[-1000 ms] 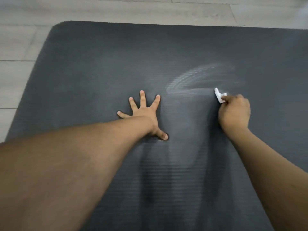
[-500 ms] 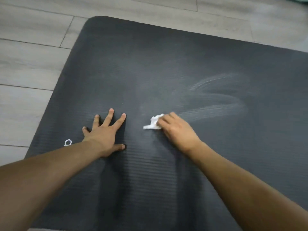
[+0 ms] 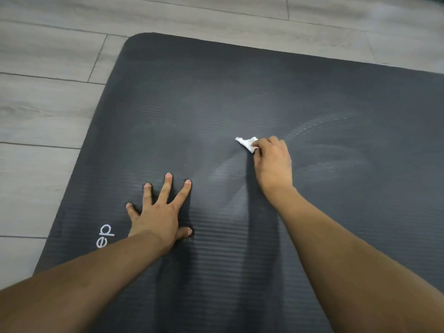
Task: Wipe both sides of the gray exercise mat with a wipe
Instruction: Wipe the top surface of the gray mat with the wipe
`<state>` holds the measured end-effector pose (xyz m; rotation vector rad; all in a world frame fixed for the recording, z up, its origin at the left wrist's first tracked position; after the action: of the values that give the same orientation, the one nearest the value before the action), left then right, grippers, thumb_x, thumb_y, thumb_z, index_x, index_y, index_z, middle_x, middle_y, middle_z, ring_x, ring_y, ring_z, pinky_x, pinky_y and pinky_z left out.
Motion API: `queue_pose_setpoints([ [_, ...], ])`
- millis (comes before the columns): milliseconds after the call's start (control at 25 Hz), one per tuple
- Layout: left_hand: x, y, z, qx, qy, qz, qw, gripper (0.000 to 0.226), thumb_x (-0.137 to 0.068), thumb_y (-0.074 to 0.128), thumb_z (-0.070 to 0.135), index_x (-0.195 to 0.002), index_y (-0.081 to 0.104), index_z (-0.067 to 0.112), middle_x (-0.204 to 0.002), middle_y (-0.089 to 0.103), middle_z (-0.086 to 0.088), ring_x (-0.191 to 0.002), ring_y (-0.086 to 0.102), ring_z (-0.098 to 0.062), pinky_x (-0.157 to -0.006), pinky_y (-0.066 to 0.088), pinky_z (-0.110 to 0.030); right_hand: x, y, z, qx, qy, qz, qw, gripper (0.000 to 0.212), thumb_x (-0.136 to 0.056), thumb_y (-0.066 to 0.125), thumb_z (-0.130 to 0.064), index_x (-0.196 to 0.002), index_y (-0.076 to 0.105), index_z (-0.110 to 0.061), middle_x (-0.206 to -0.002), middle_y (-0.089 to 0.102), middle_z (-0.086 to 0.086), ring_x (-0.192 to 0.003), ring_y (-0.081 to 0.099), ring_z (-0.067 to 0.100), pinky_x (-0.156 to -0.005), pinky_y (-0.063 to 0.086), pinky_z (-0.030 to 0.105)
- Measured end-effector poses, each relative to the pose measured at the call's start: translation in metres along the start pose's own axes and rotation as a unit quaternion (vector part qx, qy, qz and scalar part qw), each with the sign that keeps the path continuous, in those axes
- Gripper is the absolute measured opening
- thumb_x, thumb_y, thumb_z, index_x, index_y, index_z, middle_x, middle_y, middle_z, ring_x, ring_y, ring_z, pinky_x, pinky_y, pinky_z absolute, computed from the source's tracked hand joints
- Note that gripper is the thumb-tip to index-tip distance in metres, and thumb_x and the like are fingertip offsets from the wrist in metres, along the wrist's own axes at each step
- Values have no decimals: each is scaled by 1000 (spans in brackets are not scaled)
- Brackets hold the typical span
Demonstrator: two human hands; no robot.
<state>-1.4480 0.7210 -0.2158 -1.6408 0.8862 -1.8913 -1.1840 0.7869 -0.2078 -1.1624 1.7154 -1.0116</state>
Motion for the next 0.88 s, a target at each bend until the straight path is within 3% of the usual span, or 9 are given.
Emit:
queue_pose_setpoints([
  [40, 0, 1, 0, 2, 1, -1, 1000, 108, -90, 62, 61, -149, -29, 53, -160, -40, 10, -153, -19, -40, -118, 13, -72, 1, -2, 1, 1, 61, 29, 998, 19, -85, 55, -3, -94, 71, -10, -90, 61, 12, -84, 54, 35, -78, 45, 43],
  [80, 0, 1, 1, 4, 3, -1, 1000, 108, -91, 62, 61, -149, -29, 53, -160, -40, 9, -153, -20, -40, -117, 13, -72, 7, 0, -20, -16, 47, 43, 998, 20, -80, 59, 1, -91, 72, -10, -85, 62, 12, -78, 54, 35, -72, 49, 42],
  [200, 0, 2, 1, 8, 3, 9, 1000, 107, -91, 61, 61, -151, -27, 51, -160, -40, 8, -153, -21, -40, -117, 13, -73, 51, 29, -117, -38, -222, -45, 973, 29, -75, 61, 1, -98, 72, -13, -83, 64, 8, -73, 56, 31, -67, 52, 36],
  [280, 0, 2, 1, 13, 6, 14, 1000, 107, -91, 62, 60, -151, -26, 51, -160, -40, 8, -152, -22, -40, -117, 11, -73, 48, 36, -118, -9, -300, -102, 949, 19, -84, 55, -10, -97, 70, -12, -89, 61, 6, -80, 53, 28, -72, 51, 39],
  [400, -1, 2, 1, 30, 8, 15, 999, 107, -93, 63, 56, -151, -27, 50, -160, -40, 7, -152, -24, -40, -117, 8, -75, 22, 24, -66, 14, -100, -23, 995, 17, -85, 57, -5, -96, 68, -12, -89, 58, 6, -80, 50, 29, -71, 50, 43],
  [480, -1, 3, 2, 35, 11, 22, 999, 107, -93, 62, 55, -151, -27, 49, -160, -40, 6, -151, -25, -41, -116, 8, -76, 35, 22, -63, 6, -7, 0, 1000, 23, -84, 57, -1, -100, 69, -12, -91, 57, 5, -81, 48, 26, -73, 49, 41],
  [680, 0, -1, 3, 59, 13, 24, 998, 104, -93, 66, 50, -154, -19, 51, -162, -35, 7, -151, -24, -41, -115, 4, -77, 112, 18, -107, -30, -29, -43, 998, 22, -84, 50, -7, -98, 67, -11, -91, 57, 5, -79, 44, 25, -76, 42, 32],
  [840, 2, 1, 3, 63, 15, 20, 998, 103, -93, 68, 47, -155, -14, 51, -163, -33, 8, -152, -22, -42, -113, 3, -79, 155, -4, -96, 12, -187, -133, 973, 15, -86, 52, -8, -93, 64, -10, -88, 55, 8, -76, 43, 25, -73, 42, 33],
  [880, 1, 0, 3, 60, 15, 21, 998, 104, -92, 68, 49, -155, -15, 51, -163, -33, 8, -152, -22, -42, -113, 4, -79, 146, -11, -74, 39, -176, -123, 976, 14, -86, 54, -7, -94, 65, -11, -89, 55, 9, -78, 45, 27, -74, 44, 36],
])
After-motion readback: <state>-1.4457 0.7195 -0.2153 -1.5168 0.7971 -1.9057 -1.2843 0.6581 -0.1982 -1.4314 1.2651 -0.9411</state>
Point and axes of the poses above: each hand's wrist, its own x-axis away from the middle knuckle, its own y-axis out of the palm, z = x × y, the point moved 5 cm from there along -x, towards the middle knuckle
